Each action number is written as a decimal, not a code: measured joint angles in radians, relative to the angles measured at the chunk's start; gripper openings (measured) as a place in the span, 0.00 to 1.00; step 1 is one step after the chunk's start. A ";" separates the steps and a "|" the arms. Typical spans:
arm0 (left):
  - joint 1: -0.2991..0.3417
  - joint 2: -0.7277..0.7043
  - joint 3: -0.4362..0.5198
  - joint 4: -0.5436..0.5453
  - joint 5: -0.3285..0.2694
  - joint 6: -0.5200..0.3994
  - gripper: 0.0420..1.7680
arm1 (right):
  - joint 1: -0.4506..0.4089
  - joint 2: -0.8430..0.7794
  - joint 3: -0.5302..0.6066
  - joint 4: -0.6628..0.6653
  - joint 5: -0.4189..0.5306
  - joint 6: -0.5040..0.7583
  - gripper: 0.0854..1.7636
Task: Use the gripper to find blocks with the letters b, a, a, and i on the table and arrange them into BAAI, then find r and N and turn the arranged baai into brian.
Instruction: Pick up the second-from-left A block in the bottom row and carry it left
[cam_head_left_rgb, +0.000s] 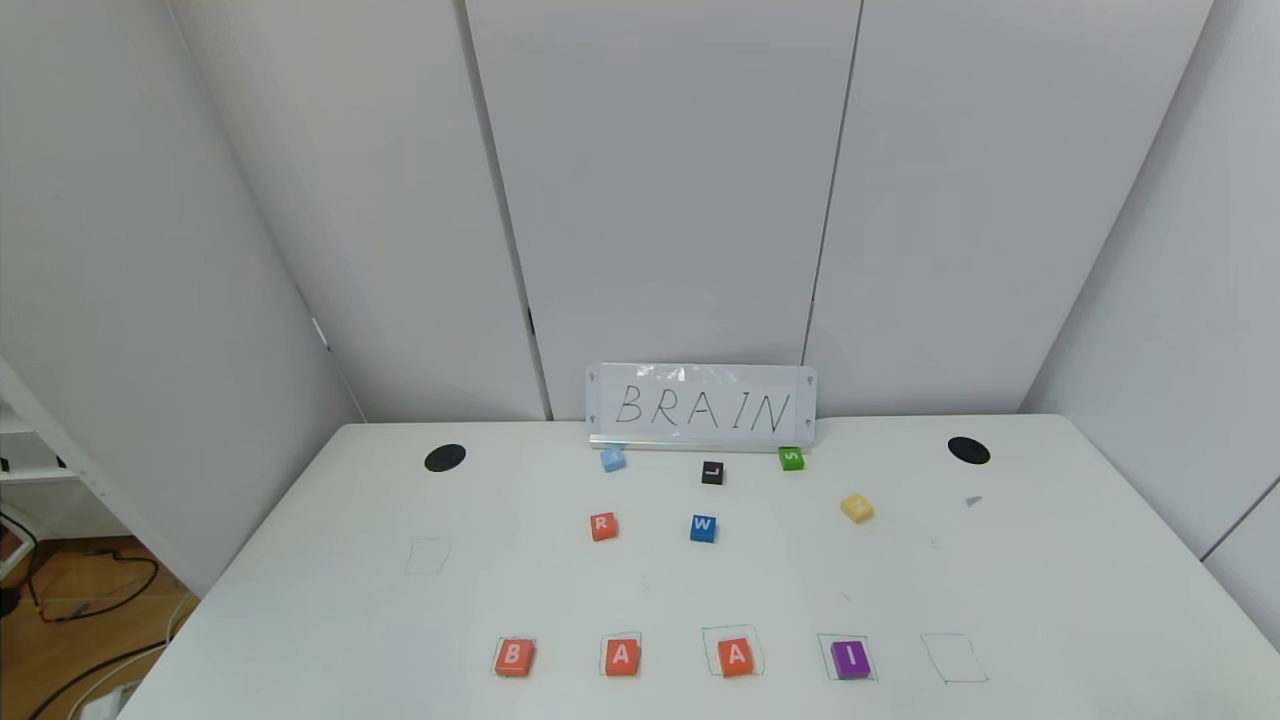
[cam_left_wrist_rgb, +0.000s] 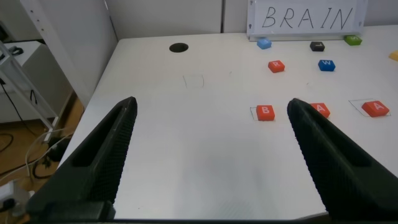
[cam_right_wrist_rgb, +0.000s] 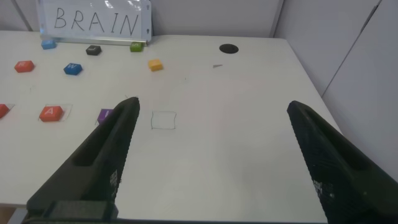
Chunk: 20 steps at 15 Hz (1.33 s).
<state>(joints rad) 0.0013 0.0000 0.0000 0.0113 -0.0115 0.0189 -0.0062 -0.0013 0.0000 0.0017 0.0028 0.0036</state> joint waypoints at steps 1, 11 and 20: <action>0.000 0.000 0.000 0.000 0.000 0.000 0.97 | 0.000 0.000 0.000 0.000 0.000 0.000 0.97; 0.000 0.000 0.000 0.001 0.002 -0.009 0.97 | 0.000 0.000 0.000 0.000 0.000 0.003 0.97; 0.000 0.000 0.000 0.001 0.000 -0.006 0.97 | 0.000 0.000 0.000 0.000 0.000 0.006 0.97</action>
<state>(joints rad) 0.0013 0.0000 0.0000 0.0123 -0.0119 0.0132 -0.0062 -0.0013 0.0000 0.0017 0.0028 0.0094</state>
